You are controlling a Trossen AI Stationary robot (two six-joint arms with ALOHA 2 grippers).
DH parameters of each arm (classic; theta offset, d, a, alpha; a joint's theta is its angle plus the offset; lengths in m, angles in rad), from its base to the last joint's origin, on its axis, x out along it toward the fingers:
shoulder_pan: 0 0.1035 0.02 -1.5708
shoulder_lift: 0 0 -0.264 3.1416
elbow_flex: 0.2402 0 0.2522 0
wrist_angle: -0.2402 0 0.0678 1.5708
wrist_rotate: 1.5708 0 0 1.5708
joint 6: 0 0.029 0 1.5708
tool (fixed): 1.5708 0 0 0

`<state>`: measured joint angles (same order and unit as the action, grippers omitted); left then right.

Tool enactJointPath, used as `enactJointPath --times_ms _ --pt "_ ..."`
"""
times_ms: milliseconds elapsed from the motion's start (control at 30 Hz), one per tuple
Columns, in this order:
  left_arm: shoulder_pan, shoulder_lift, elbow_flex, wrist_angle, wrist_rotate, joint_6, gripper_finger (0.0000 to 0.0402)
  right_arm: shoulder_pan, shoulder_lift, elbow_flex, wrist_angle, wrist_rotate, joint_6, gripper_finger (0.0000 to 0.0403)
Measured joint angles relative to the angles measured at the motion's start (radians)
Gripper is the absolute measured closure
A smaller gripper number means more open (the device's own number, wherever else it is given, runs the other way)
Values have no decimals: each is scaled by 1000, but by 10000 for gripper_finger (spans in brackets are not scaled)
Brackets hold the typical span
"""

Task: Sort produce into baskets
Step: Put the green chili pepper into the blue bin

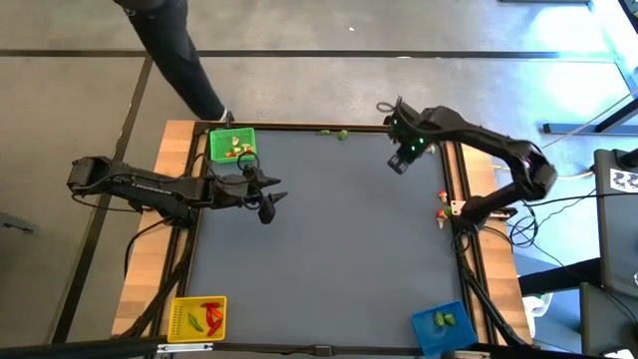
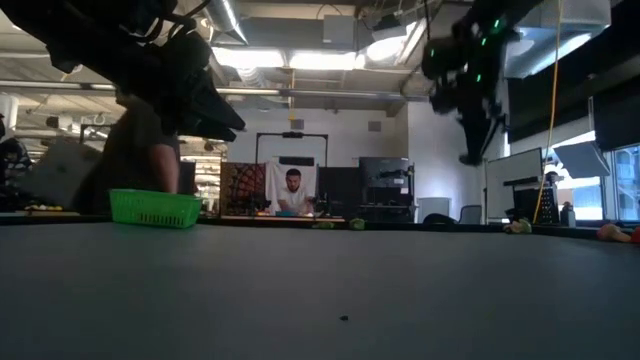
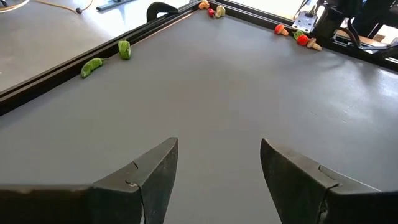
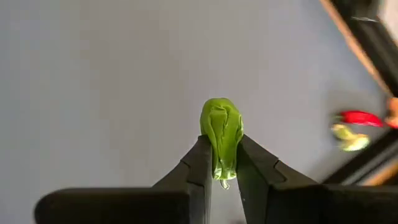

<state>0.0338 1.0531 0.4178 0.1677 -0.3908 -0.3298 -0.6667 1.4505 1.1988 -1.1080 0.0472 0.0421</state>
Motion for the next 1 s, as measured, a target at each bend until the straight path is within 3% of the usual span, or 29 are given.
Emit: enactJointPath --times_ms 400,1000 --pt "0 0 0 0 0 3 176 439 -148 0 -135 -16 264 350" --pt "0 0 0 1 0 1 176 1096 -154 0 -76 -68 783 349"
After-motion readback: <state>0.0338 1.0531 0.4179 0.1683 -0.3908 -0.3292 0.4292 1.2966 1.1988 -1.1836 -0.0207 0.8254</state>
